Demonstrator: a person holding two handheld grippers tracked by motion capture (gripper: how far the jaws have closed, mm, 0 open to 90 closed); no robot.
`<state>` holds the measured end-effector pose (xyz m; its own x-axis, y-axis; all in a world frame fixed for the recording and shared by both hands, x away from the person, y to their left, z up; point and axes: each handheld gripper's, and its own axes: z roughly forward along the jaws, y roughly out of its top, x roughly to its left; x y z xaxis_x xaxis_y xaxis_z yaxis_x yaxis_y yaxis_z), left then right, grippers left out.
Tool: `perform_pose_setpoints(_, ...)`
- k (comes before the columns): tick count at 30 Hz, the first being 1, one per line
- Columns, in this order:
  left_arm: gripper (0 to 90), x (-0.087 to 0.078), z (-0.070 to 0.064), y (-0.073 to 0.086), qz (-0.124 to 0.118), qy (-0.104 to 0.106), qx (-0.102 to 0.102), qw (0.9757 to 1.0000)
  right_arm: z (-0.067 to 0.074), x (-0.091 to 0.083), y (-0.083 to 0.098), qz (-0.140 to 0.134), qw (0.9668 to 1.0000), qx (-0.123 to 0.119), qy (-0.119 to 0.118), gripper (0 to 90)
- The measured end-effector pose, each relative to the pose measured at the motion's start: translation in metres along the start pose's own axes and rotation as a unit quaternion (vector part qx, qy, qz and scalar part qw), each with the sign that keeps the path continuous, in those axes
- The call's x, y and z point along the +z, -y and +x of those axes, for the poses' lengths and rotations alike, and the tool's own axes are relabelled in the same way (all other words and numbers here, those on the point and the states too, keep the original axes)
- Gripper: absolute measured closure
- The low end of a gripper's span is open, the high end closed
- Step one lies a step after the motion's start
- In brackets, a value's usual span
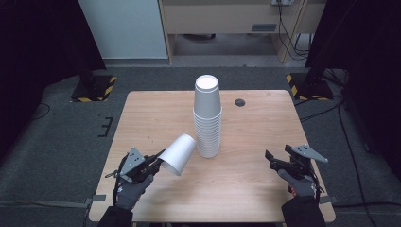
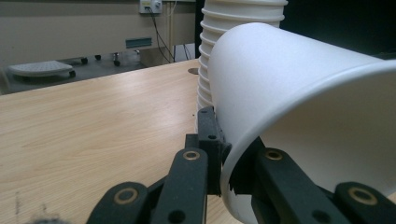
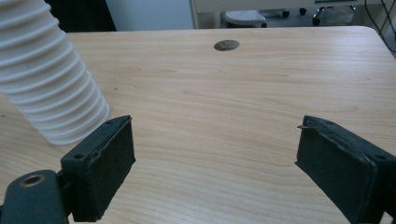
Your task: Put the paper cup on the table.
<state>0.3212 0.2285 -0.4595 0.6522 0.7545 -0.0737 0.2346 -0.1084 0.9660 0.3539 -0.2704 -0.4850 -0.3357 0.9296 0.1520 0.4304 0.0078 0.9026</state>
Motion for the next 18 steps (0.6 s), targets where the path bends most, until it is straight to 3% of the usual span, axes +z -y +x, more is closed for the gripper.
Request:
perform_pose_setpoints(11,85.1,-0.024,0.016,0.002,0.01,-0.038,-0.013,0.9991,-0.001,0.004,0.007,0.033,0.999,-0.028,0.012,10.9)
perform_pose_setpoints(18,85.1,-0.034,0.029,0.006,0.021,-0.071,-0.032,0.9967,-0.005,0.011,0.017,0.064,0.9967,-0.043,0.025,11.2)
